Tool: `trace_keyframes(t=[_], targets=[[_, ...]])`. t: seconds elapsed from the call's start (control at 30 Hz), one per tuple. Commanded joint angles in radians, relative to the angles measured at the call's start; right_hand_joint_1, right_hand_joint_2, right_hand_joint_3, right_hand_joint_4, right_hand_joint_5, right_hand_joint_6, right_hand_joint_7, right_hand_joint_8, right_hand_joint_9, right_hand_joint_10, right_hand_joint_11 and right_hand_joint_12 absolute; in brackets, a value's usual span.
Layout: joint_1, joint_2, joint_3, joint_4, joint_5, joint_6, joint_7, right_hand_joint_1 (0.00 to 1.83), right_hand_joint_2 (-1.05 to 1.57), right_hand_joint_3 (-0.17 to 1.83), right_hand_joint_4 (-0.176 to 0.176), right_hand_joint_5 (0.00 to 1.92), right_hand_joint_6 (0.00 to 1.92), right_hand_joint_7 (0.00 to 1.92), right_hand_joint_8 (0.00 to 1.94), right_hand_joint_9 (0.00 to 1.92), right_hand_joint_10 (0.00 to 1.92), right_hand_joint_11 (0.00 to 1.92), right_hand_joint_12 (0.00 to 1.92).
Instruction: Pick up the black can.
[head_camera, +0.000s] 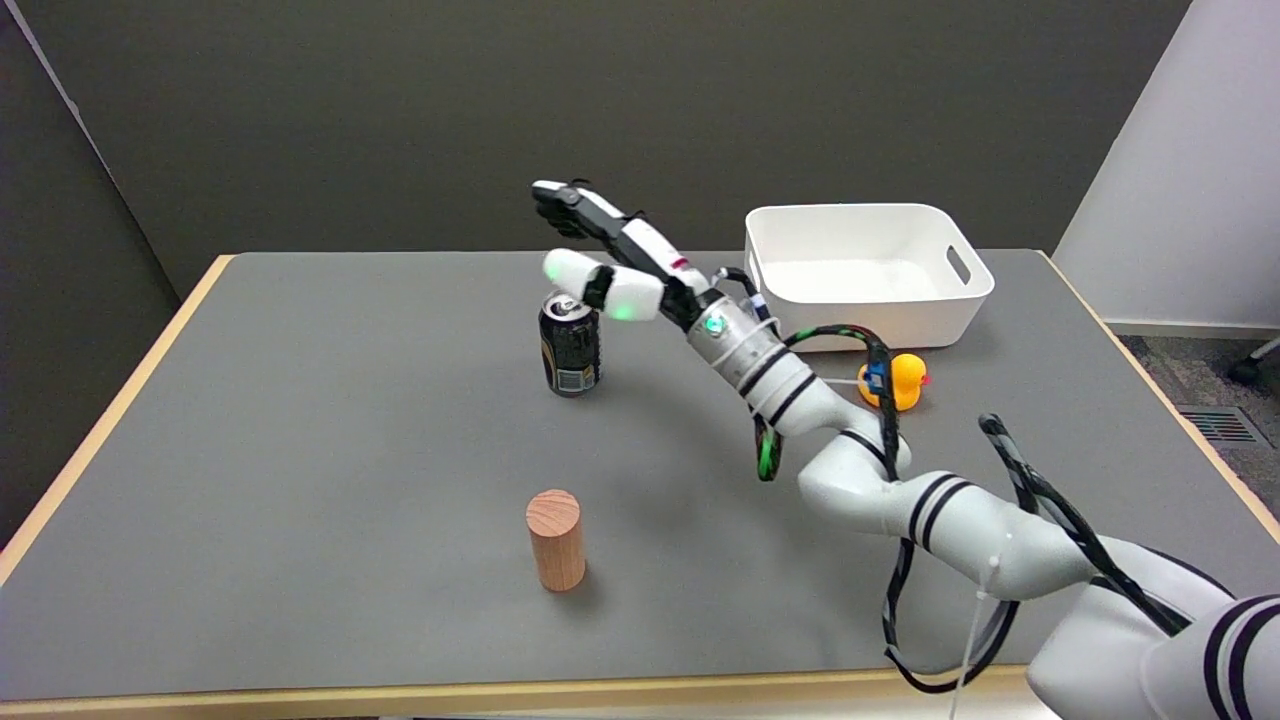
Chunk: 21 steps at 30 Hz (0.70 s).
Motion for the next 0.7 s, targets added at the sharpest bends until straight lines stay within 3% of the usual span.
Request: trace_keyframes(t=[0.03, 0.17, 0.3, 0.43, 0.53, 0.7], targets=[[0.159, -0.059, -0.023, -0.016, -0.256, -0.205, -0.251, 0.46, 0.64, 0.99, 0.001, 0.10, 0.38, 0.19, 0.33, 0.06, 0.59, 0.00, 0.75], [0.186, -0.056, -0.024, -0.019, -0.377, -0.271, -0.280, 0.49, 0.65, 0.88, 0.007, 0.12, 0.32, 0.21, 0.26, 0.08, 0.55, 0.00, 0.74], [0.188, -0.047, -0.027, 0.009, -0.513, -0.312, -0.278, 0.48, 0.61, 0.98, 0.007, 0.08, 0.37, 0.15, 0.32, 0.06, 0.60, 0.00, 0.77], [0.167, -0.043, -0.033, 0.039, -0.672, -0.350, -0.270, 0.50, 0.64, 0.88, 0.010, 0.11, 0.31, 0.20, 0.25, 0.10, 0.58, 0.00, 0.79], [0.160, -0.043, -0.053, 0.037, -0.748, -0.363, -0.229, 0.47, 0.60, 0.96, 0.009, 0.08, 0.37, 0.18, 0.32, 0.09, 0.62, 0.00, 0.84], [0.165, -0.043, -0.075, 0.011, -0.812, -0.368, -0.157, 0.47, 0.63, 0.89, 0.011, 0.11, 0.32, 0.21, 0.26, 0.11, 0.60, 0.00, 0.84]])
